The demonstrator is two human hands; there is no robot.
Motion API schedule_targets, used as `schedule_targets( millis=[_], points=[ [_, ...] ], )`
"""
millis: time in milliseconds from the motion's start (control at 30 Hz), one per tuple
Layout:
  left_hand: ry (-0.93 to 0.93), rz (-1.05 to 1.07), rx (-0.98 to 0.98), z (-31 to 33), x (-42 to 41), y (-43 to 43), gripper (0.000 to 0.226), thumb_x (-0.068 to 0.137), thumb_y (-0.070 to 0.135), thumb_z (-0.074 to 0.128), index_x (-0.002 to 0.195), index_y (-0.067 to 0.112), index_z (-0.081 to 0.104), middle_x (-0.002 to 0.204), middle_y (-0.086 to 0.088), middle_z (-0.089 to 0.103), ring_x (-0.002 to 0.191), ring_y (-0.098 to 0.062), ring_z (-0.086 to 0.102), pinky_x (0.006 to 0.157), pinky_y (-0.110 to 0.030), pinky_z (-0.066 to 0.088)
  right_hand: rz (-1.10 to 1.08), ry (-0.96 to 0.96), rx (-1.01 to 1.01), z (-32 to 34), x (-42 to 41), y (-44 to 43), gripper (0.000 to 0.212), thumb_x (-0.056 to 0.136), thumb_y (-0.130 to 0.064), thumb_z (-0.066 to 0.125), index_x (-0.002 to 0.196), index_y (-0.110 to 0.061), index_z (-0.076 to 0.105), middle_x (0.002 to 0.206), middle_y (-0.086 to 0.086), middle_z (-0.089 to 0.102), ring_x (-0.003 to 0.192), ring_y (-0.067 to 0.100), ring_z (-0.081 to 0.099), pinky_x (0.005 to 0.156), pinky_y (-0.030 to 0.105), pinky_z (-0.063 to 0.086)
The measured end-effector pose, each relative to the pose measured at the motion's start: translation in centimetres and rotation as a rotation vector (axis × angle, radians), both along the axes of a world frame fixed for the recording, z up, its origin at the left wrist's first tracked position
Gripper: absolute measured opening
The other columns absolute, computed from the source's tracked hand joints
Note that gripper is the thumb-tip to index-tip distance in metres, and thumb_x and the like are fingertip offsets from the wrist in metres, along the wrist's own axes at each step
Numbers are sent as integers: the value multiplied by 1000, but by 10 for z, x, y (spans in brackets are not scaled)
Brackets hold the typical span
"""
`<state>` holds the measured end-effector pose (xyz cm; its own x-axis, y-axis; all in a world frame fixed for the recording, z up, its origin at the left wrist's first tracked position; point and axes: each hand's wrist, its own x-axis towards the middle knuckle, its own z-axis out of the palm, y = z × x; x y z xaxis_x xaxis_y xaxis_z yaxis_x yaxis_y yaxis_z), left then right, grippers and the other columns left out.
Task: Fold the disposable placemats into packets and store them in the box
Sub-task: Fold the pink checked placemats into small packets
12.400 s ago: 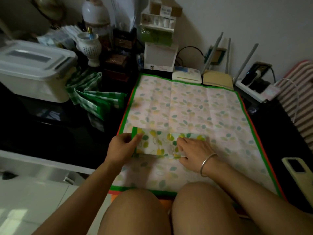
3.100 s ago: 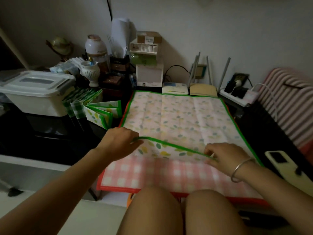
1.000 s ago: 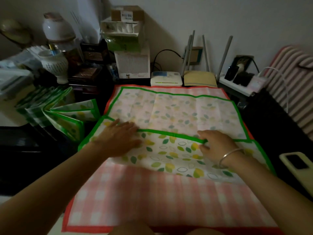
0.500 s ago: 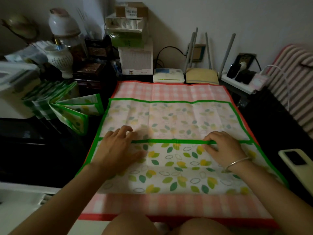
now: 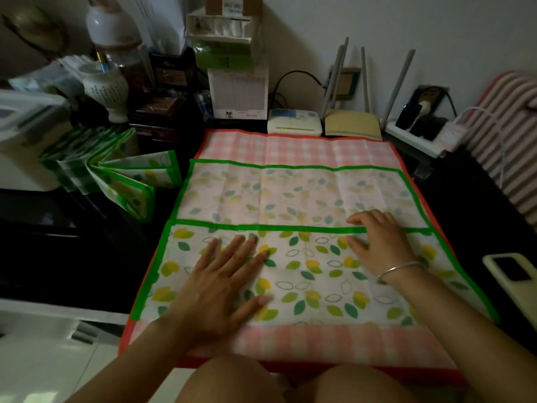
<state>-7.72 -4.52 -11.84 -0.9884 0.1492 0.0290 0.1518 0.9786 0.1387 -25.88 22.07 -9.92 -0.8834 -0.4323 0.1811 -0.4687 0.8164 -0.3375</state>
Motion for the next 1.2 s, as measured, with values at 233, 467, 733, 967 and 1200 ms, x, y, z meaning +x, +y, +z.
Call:
schedule_targets(
  millis=[233, 467, 733, 967, 1200],
  points=[
    [19, 35, -38, -3, 0, -1, 77, 89, 79, 19, 154, 41, 4, 163, 11, -4, 151, -17, -7, 114, -64, -10, 276, -151, 303, -1, 79, -23, 83, 71, -86, 3, 146, -52, 5, 156, -17, -14, 144, 14, -22, 114, 55, -12],
    [0, 101, -41, -5, -1, -1, 79, 82, 87, 16, 150, 52, -5, 162, 16, -13, 149, -20, -18, 111, -69, -10, 267, -44, 399, -19, 82, -10, 68, 85, -74, -7, 147, -48, -6, 159, -14, -9, 146, 14, -18, 113, 58, -5],
    [22, 101, -6, -7, -3, 1, 79, 82, 87, 19, 151, 52, 1, 163, 15, -4, 150, -19, -9, 112, -68, -6, -80, -139, 541, -8, 50, 74, 74, 72, -69, -22, 141, -45, -29, 150, -20, -33, 139, 8, -31, 116, 52, -12],
    [381, 514, 559, -3, 8, -17, 39, 90, 42, 49, 120, 24, 65, 124, 3, 64, 115, -20, 58, 94, -32, 43, -61, -161, 520, -9, 50, 73, 73, 74, -70, -19, 142, -45, -28, 151, -21, -32, 139, 6, -32, 116, 51, -12],
    [283, 406, -50, 11, -11, -4, 46, 73, 20, 44, 113, 14, 64, 120, -12, 63, 107, -36, 58, 97, -44, 36, -78, -198, 510, -10, 48, 72, 77, 69, -73, -21, 142, -46, -26, 151, -20, -32, 139, 7, -31, 116, 52, -10]
  ],
)
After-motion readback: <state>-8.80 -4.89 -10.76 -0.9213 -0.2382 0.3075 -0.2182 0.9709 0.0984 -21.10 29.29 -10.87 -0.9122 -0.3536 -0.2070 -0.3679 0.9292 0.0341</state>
